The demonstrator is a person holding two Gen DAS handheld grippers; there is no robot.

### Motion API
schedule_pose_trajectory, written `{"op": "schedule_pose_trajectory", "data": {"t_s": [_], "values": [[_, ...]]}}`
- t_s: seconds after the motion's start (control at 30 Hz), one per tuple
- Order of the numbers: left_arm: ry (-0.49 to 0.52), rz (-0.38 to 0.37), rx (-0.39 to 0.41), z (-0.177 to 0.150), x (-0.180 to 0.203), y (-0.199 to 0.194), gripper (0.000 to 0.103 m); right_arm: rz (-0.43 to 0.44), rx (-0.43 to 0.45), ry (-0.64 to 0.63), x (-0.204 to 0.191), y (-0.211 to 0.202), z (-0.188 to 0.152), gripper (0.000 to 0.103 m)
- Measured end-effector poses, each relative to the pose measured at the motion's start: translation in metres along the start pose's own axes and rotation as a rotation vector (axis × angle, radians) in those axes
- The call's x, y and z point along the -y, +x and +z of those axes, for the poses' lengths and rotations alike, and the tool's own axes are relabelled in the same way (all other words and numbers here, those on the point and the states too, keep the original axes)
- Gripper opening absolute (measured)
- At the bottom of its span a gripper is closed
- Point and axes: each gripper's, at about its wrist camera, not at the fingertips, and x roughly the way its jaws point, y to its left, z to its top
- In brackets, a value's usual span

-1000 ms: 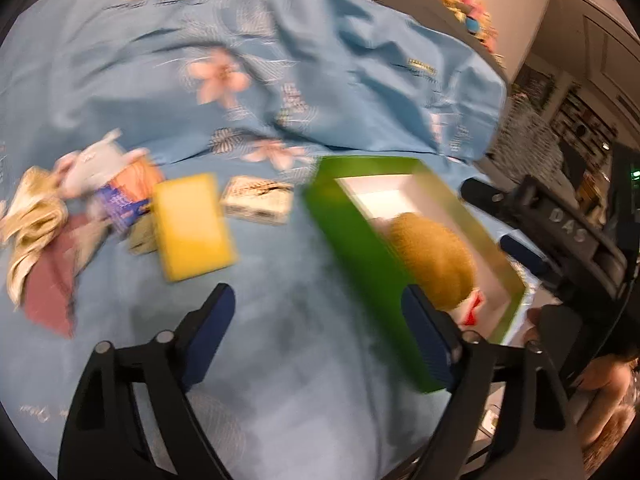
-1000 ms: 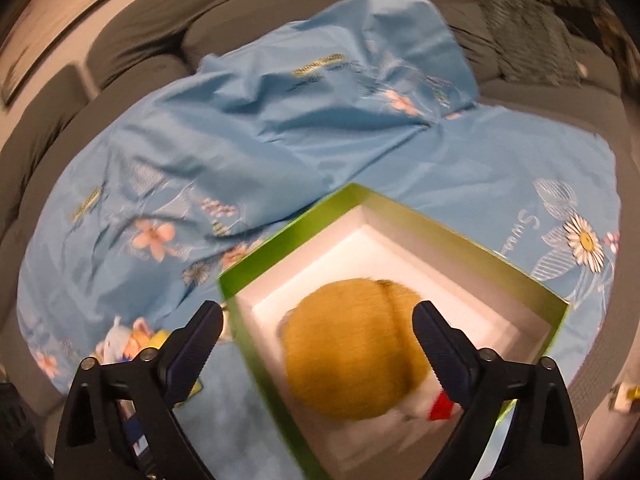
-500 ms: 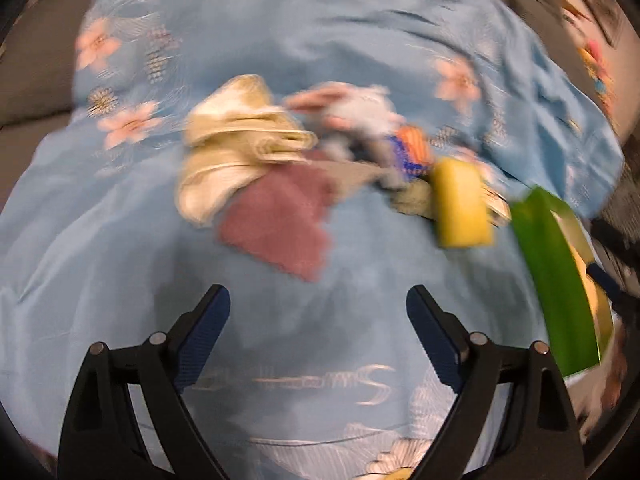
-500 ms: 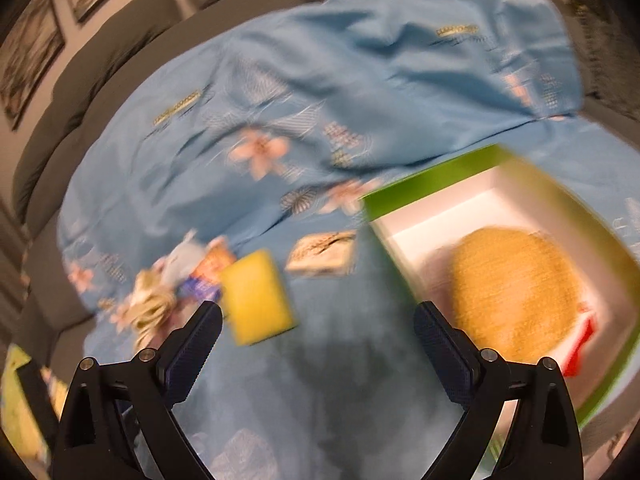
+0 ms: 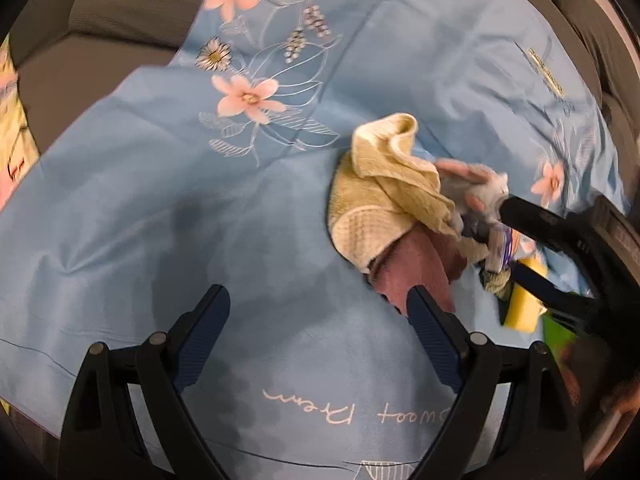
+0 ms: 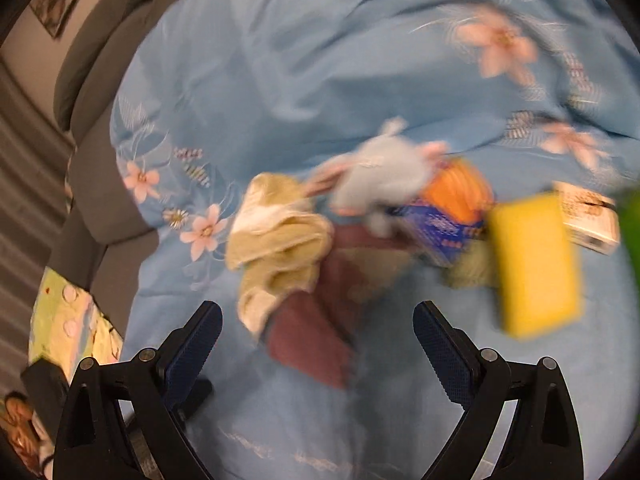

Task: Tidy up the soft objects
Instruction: 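Move the left gripper back to the pile and reach for the cream towel, then grasp the cream towel with the right gripper and lift it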

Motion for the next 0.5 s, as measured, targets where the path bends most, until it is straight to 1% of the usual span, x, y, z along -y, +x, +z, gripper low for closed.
{"op": "schedule_pose_trajectory", "data": {"t_s": [0.1,0.13,0.17,0.23,0.27,0.33,0.4,0.43,0.47,0.5], "values": [[-0.058,-0.018,0.000,0.005,-0.009,-0.002,0.089,0.015,-0.073,-0.012,-0.025,0.040,0.014,0.097],[-0.078,-0.028,-0.001,0.006,-0.012,-0.001,0.089,0.005,-0.090,-0.031,-0.034,0.055,0.020,0.097],[-0.086,-0.031,-0.007,0.008,-0.012,0.000,0.089,-0.022,-0.098,-0.055,-0.040,0.066,0.025,0.097],[-0.100,-0.037,-0.026,0.009,-0.016,0.003,0.089,-0.123,-0.091,-0.123,-0.056,0.091,0.035,0.097],[-0.106,-0.038,-0.033,0.010,-0.018,0.003,0.089,-0.151,-0.089,-0.152,-0.062,0.102,0.037,0.097],[-0.116,-0.035,-0.034,0.012,-0.021,0.004,0.089,-0.178,-0.126,-0.211,-0.072,0.125,0.037,0.097],[-0.129,-0.011,-0.033,0.014,-0.025,0.006,0.089,-0.220,-0.168,-0.263,-0.078,0.147,0.034,0.097],[-0.135,-0.002,-0.034,0.014,-0.027,0.006,0.089,-0.250,-0.174,-0.279,-0.079,0.156,0.032,0.096],[-0.138,-0.002,-0.035,0.014,-0.029,0.007,0.089,-0.275,-0.158,-0.286,-0.077,0.160,0.031,0.086],[-0.142,-0.008,-0.038,0.014,-0.029,0.007,0.089,-0.287,-0.139,-0.286,-0.077,0.161,0.031,0.063]]}}
